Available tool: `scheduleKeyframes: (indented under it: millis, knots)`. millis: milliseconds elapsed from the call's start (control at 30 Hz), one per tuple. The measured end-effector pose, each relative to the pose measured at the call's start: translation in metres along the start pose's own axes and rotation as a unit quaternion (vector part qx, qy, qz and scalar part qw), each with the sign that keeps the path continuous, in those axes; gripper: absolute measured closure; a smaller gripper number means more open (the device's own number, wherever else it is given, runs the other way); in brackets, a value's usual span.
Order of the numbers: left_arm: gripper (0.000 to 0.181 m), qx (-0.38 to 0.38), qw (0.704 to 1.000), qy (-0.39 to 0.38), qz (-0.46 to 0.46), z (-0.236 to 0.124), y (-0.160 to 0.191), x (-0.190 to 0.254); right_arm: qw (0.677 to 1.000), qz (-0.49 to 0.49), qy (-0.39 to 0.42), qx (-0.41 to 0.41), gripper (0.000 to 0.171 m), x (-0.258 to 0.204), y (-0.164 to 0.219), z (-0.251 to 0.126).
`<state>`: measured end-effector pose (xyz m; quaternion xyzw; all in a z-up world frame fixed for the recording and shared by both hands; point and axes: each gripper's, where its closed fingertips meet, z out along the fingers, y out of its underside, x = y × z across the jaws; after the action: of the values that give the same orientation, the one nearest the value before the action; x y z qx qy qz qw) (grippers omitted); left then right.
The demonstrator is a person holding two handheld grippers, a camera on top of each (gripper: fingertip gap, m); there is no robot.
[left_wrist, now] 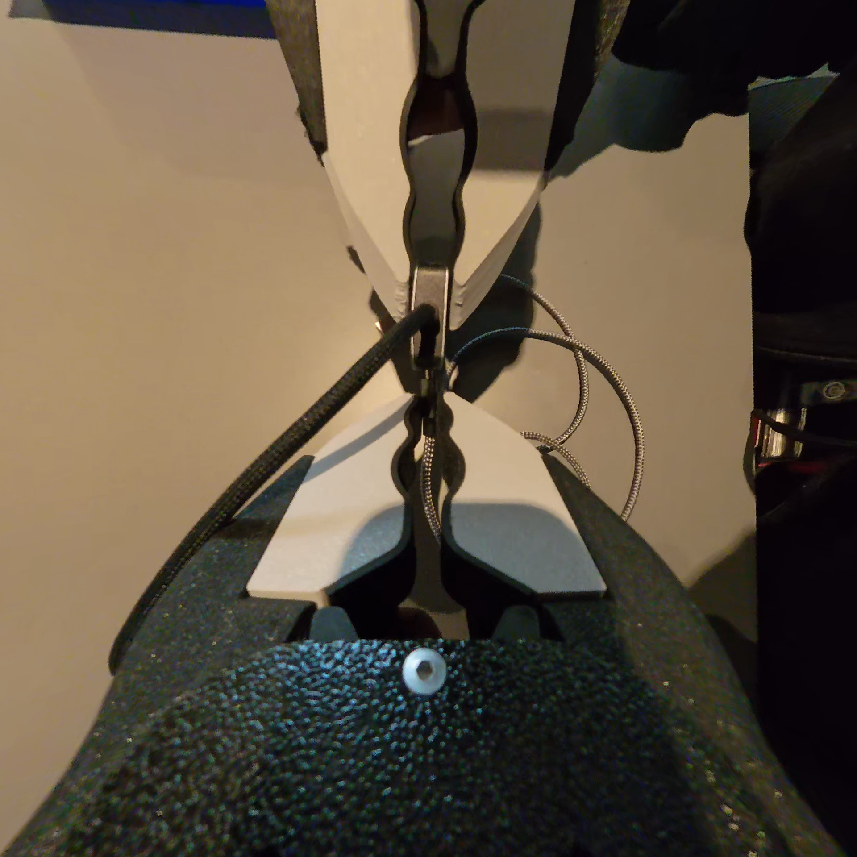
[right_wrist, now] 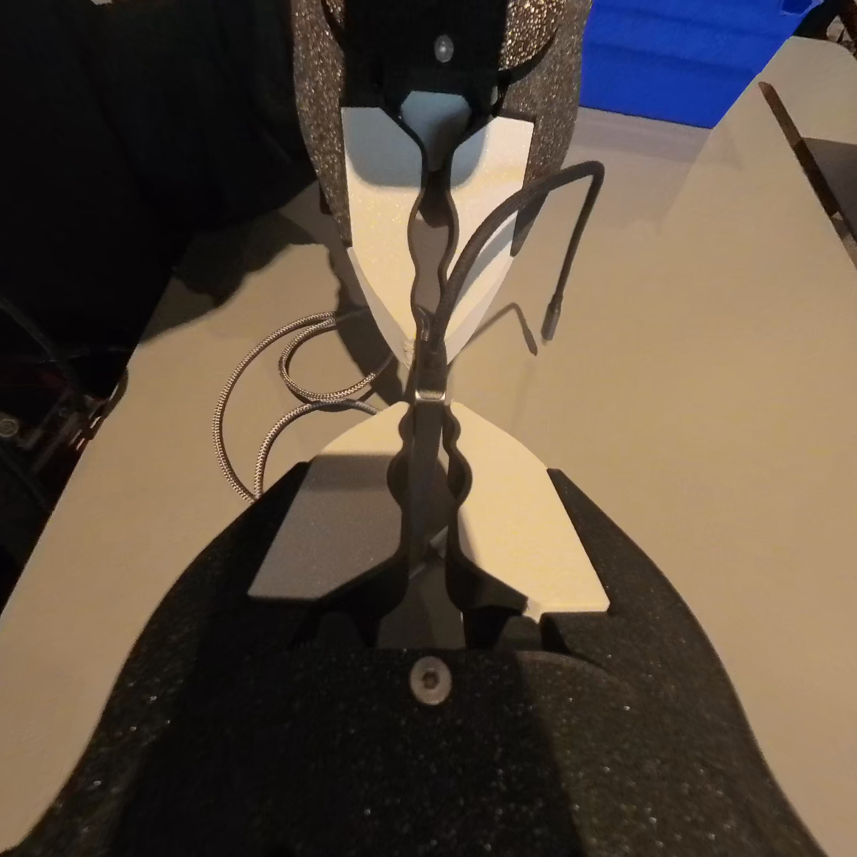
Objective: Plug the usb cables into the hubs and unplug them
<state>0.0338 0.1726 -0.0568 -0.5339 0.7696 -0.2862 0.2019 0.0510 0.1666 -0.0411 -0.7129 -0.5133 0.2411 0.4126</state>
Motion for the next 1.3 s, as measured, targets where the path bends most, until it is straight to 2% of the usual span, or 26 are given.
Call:
scheduleKeyframes:
  millis: [867,1067,1300]
  knots:
    - [0.177,-0.023,0.999,-0.026,0.033,-0.002,-0.001,-0.002,0.998,-0.025,0.004,-0.052,0.161,0.0,-0.004,0.004]
    - [0.176,-0.019,0.999,-0.04,0.025,-0.001,0.002,-0.009,0.999,-0.019,0.019,-0.036,0.161,0.007,-0.002,0.007]
    - [0.174,0.054,0.996,-0.069,-0.014,-0.008,-0.005,-0.027,0.998,0.02,0.052,0.03,0.16,0.023,-0.007,-0.003]
